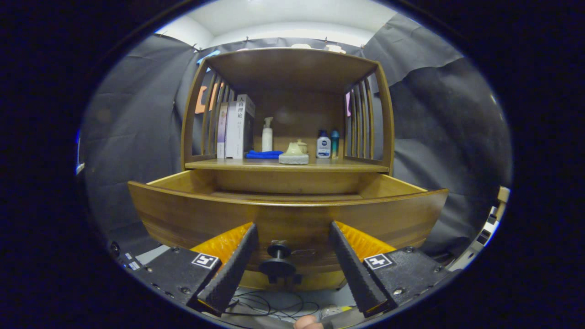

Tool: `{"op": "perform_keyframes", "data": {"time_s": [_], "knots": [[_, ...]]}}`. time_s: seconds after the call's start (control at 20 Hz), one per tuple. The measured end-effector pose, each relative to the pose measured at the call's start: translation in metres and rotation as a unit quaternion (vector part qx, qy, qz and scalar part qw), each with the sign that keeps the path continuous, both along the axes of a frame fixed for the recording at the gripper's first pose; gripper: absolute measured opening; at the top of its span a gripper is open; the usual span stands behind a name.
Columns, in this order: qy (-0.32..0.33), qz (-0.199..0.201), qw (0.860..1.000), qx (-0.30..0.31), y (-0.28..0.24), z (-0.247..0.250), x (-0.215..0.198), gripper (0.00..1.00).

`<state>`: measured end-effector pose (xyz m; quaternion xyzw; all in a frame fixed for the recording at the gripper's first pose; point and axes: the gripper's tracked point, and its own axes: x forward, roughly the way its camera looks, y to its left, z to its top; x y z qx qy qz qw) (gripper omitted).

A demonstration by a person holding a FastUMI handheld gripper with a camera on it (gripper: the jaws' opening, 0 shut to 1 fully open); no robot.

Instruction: Pull open the drawer, take out the items inside it, and place them on the countertop above the cabinet.

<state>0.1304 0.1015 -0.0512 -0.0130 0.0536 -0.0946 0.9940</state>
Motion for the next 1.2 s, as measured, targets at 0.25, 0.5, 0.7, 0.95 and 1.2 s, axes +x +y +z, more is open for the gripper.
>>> {"op": "perform_keyframes", "data": {"time_s": [0.25, 0.5, 0.7, 0.95, 1.2], "knots": [[0.005, 0.003, 1.0, 0.0, -0.006, 0.0, 0.028, 1.0], [-0.003, 0.001, 1.0, -0.002, -0.006, 0.008, 0.049, 1.0], [-0.001, -0.006, 1.0, -0.005, -0.005, 0.009, 0.065, 1.0], [-0.002, -0.005, 1.0, -0.003, -0.008, 0.01, 0.082, 1.0], [-0.002, -0.004, 1.0, -0.005, -0.011, 0.011, 0.102, 1.0]]}}
